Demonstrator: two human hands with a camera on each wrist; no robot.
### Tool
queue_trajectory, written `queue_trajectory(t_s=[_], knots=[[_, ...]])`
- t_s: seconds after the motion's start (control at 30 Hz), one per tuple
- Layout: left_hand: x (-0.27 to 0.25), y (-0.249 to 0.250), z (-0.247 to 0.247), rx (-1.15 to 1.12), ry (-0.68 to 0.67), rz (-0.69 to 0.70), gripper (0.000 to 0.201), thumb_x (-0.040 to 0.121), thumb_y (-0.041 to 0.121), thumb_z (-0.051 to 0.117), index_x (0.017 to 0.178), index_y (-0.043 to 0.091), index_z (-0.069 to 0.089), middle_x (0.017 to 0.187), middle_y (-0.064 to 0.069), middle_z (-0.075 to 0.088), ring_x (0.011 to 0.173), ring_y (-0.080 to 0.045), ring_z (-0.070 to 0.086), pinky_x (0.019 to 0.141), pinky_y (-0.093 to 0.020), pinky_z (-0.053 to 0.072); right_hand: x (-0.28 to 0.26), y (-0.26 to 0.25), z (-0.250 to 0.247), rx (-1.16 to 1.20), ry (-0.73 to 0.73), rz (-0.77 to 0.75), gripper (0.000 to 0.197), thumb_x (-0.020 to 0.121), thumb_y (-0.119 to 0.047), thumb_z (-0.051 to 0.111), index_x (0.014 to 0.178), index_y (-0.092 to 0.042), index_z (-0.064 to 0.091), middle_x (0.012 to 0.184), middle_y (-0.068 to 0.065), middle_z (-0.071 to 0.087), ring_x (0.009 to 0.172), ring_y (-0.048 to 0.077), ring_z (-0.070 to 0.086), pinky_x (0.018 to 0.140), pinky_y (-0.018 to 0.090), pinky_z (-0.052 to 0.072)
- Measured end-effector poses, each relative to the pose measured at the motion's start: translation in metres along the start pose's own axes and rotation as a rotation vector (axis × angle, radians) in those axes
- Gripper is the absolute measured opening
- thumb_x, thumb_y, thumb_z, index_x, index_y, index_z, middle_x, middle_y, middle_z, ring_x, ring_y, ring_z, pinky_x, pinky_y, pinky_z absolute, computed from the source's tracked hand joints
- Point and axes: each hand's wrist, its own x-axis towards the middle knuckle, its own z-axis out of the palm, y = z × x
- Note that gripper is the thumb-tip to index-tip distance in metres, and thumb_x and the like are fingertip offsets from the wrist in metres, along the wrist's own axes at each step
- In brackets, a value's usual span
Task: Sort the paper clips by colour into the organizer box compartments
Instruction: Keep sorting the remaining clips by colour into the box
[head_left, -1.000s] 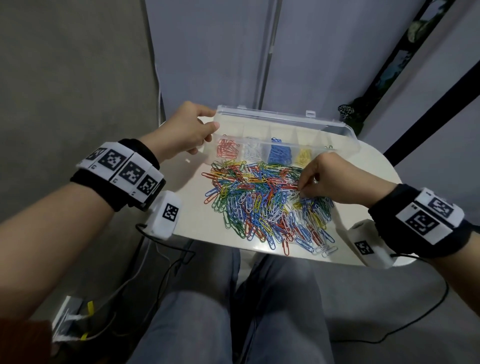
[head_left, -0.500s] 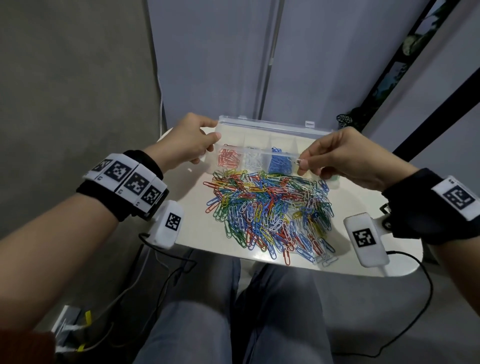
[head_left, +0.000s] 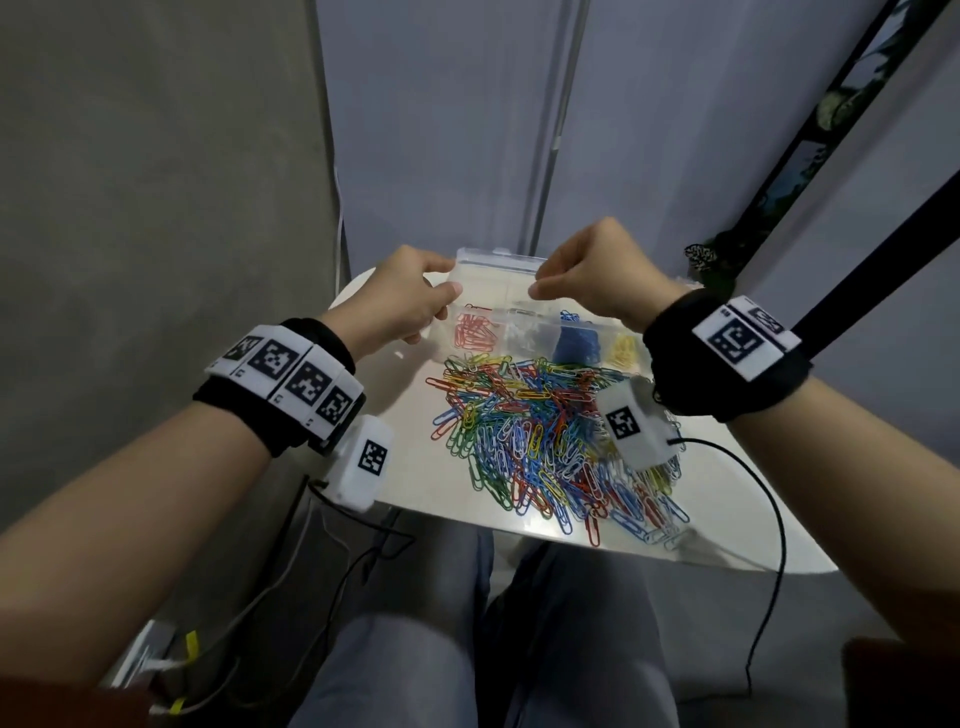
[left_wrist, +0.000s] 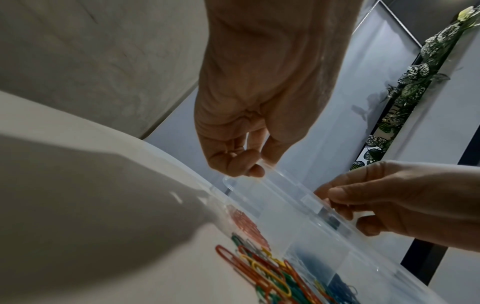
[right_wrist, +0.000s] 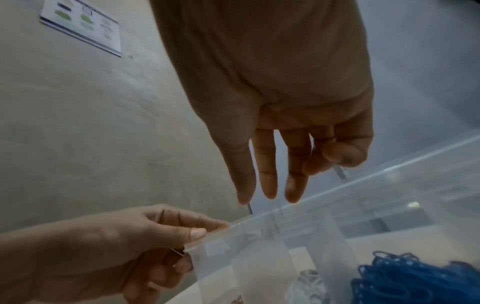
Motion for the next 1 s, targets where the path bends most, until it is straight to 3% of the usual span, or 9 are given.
queue_trajectory(t_s=[0.07,0.13,0.3,0.4,0.53,0.63,0.7,0.9,1.0], knots=[[0.0,0.0,0.0,0.008,-0.001,0.002,0.048,0.099,0.023,0.054,0.145,0.014,0.042,0.072,-0.003,0.059,0.059,-0.017,0.047,0.05,-0.028,0.045,-0.001,0.002,0.0,-0.007,0.026,-0.012,0.021,0.074,-0.018,0.083,0.089,-0.006,0.074,0.069,0.002,0.06,0.049,0.008,0.047,0.044,0.017,0.035],[0.0,-0.001,0.0,0.001,-0.002,0.001,0.048,0.099,0.023,0.054,0.145,0.014,0.042,0.072,-0.003,0.06,0.059,-0.017,0.046,0.051,-0.029,0.045,-0.009,0.006,-0.005,-0.008,0.026,-0.058,0.017,0.074,-0.014,0.082,0.088,-0.007,0.075,0.067,0.004,0.058,0.046,0.004,0.043,0.044,0.014,0.034],[0.002,-0.004,0.0,-0.026,0.001,0.004,0.048,0.098,0.023,0.055,0.143,0.013,0.044,0.072,-0.004,0.059,0.057,-0.016,0.045,0.052,-0.029,0.045,-0.038,0.022,-0.018,-0.207,-0.148,-0.091,0.012,0.073,-0.006,0.081,0.083,-0.011,0.076,0.062,0.0,0.062,0.04,-0.004,0.045,0.042,0.007,0.032],[0.002,-0.004,0.001,-0.041,-0.004,0.0,0.047,0.098,0.023,0.055,0.144,0.014,0.043,0.072,-0.004,0.058,0.059,-0.017,0.044,0.053,-0.029,0.045,-0.049,0.036,-0.015,-0.317,-0.128,-0.064,0.013,0.073,-0.003,0.078,0.079,-0.014,0.077,0.058,-0.005,0.061,0.045,0.001,0.049,0.045,0.013,0.036],[0.001,-0.003,0.0,-0.037,-0.002,0.001,0.047,0.099,0.023,0.054,0.144,0.014,0.043,0.072,-0.004,0.058,0.059,-0.017,0.044,0.052,-0.028,0.045,-0.058,0.048,-0.002,-0.506,-0.049,-0.107,0.031,0.075,-0.001,0.066,0.088,-0.026,0.077,0.086,0.004,0.072,0.073,0.021,0.059,0.065,0.028,0.043],[0.001,-0.003,0.0,-0.038,-0.007,-0.006,0.047,0.098,0.023,0.055,0.143,0.014,0.044,0.071,-0.003,0.058,0.058,-0.017,0.043,0.05,-0.027,0.044,-0.062,0.052,0.005,-0.642,-0.083,-0.13,0.039,0.08,-0.004,0.062,0.106,-0.03,0.074,0.103,0.009,0.07,0.086,0.028,0.059,0.065,0.03,0.037],[0.001,-0.003,0.0,-0.039,-0.009,-0.009,0.047,0.098,0.022,0.055,0.143,0.013,0.044,0.071,-0.004,0.058,0.058,-0.016,0.043,0.049,-0.026,0.044,-0.063,0.052,0.006,-0.664,-0.107,-0.156,0.036,0.084,-0.007,0.062,0.11,-0.028,0.073,0.108,0.007,0.071,0.097,0.029,0.061,0.066,0.029,0.038],[0.001,-0.002,-0.001,-0.027,-0.006,-0.006,0.048,0.099,0.023,0.054,0.145,0.015,0.042,0.074,-0.004,0.059,0.062,-0.017,0.044,0.054,-0.028,0.045,-0.058,0.054,0.007,-0.684,-0.132,-0.148,0.015,0.085,-0.011,0.066,0.094,-0.019,0.075,0.095,0.009,0.07,0.087,0.029,0.062,0.064,0.027,0.039],[0.0,-0.002,-0.002,-0.02,-0.003,-0.004,0.049,0.098,0.024,0.055,0.145,0.015,0.042,0.075,-0.004,0.06,0.061,-0.017,0.045,0.054,-0.028,0.046,-0.054,0.055,0.002,-0.535,-0.115,-0.124,0.007,0.08,-0.011,0.074,0.085,-0.013,0.077,0.085,0.008,0.072,0.076,0.022,0.064,0.065,0.026,0.045]])
